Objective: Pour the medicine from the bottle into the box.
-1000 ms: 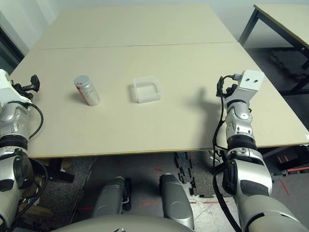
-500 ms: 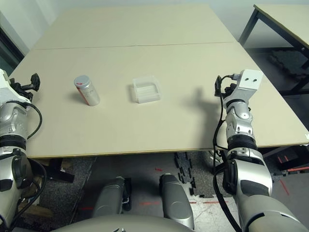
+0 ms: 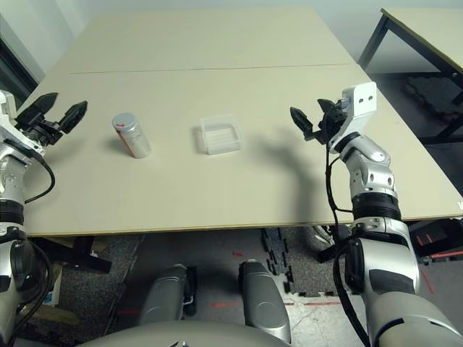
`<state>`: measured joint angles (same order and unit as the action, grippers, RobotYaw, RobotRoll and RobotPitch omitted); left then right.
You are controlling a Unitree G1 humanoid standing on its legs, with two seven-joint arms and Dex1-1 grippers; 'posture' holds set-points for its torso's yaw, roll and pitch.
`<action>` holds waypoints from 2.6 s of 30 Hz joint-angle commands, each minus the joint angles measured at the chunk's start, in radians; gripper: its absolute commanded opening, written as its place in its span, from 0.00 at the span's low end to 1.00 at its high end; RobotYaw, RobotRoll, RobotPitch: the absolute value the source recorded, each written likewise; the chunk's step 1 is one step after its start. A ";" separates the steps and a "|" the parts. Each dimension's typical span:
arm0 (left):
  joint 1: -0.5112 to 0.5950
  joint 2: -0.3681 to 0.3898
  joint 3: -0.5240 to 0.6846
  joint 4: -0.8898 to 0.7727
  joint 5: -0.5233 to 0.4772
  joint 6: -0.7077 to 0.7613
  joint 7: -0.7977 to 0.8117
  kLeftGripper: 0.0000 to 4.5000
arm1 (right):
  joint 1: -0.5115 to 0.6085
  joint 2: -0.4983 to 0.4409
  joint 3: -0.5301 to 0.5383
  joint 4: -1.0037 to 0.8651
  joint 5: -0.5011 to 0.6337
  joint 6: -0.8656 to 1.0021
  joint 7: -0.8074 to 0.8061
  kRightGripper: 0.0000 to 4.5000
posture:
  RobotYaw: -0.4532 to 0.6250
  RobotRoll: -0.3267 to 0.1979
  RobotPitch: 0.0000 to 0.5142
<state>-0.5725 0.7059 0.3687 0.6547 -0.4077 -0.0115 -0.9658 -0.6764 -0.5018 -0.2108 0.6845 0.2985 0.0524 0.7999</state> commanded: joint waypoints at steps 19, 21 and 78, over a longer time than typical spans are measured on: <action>0.183 0.032 -0.072 -0.217 -0.028 0.168 -0.165 0.99 | -0.041 -0.051 0.136 -0.139 0.041 0.196 0.375 1.00 | 0.35 0.62 0.23; 0.181 0.025 -0.070 -0.200 -0.023 0.147 -0.158 0.99 | -0.049 -0.052 0.137 -0.132 0.038 0.194 0.379 1.00 | 0.35 0.62 0.23; -0.174 -0.170 -0.190 0.453 0.184 -0.249 -0.126 0.65 | -0.004 -0.061 0.125 -0.281 0.056 0.287 0.356 1.00 | 0.26 0.62 0.21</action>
<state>-0.7374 0.5365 0.1861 1.0813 -0.2405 -0.2513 -1.0824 -0.6918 -0.5572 -0.0884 0.4287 0.3418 0.3288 1.1597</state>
